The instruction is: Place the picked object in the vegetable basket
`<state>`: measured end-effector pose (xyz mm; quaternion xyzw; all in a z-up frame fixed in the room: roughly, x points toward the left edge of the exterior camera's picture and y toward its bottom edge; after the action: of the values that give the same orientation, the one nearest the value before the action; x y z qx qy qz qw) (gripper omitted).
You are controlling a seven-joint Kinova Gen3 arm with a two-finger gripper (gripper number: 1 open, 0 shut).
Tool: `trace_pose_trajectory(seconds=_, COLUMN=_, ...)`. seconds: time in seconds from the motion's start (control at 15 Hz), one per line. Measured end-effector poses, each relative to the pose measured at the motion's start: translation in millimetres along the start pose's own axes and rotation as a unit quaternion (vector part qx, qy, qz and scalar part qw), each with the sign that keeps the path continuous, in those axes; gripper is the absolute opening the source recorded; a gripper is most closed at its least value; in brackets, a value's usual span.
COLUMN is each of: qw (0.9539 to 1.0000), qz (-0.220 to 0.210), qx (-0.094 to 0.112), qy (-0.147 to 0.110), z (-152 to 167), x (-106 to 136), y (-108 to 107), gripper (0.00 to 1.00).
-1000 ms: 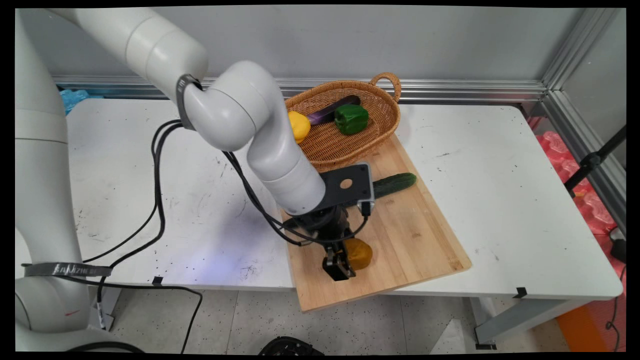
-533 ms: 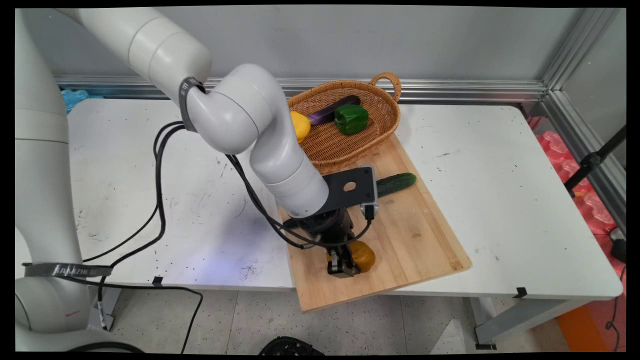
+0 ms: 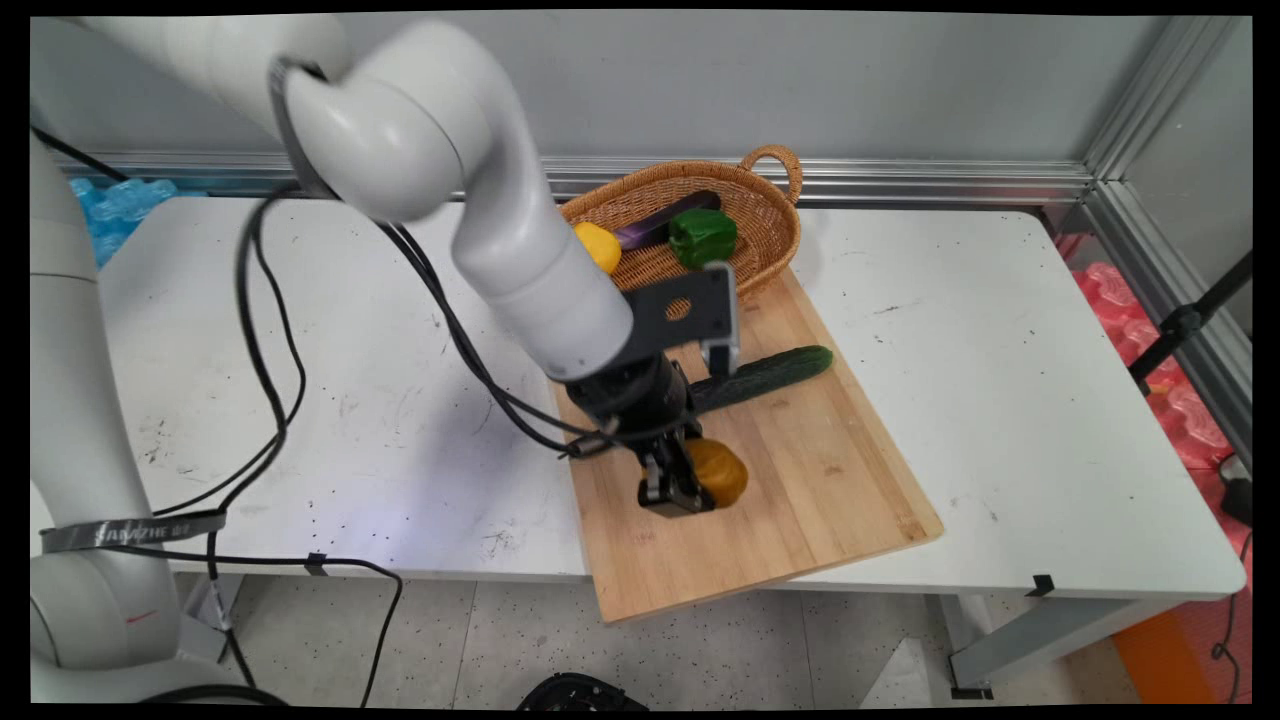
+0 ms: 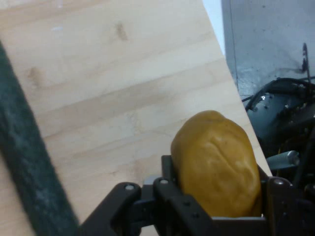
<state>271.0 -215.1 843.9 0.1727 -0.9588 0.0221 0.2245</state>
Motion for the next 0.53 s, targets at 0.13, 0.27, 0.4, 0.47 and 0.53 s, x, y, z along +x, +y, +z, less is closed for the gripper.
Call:
trace_pose_trajectory(seconds=0.13, qw=0.9999, qz=-0.007, qx=0.005, qy=0.008, z=-25, x=4, y=-4, gripper=0.0)
trace_pose_trajectory(seconds=0.27, qw=0.9997, qz=-0.017, qx=0.011, qy=0.015, z=-47, x=7, y=-10, gripper=0.0)
trace_pose_trajectory(seconds=0.4, qw=0.999, qz=-0.033, qx=0.023, qy=0.02, z=-69, x=8, y=-20, gripper=0.0)
trace_pose_trajectory(seconds=0.47, qw=0.9985, qz=-0.04, qx=0.029, qy=0.022, z=-76, x=7, y=-24, gripper=0.0)
trace_pose_trajectory(seconds=0.53, qw=0.9978, qz=-0.051, qx=0.036, qy=0.023, z=-85, x=6, y=-30, gripper=0.0)
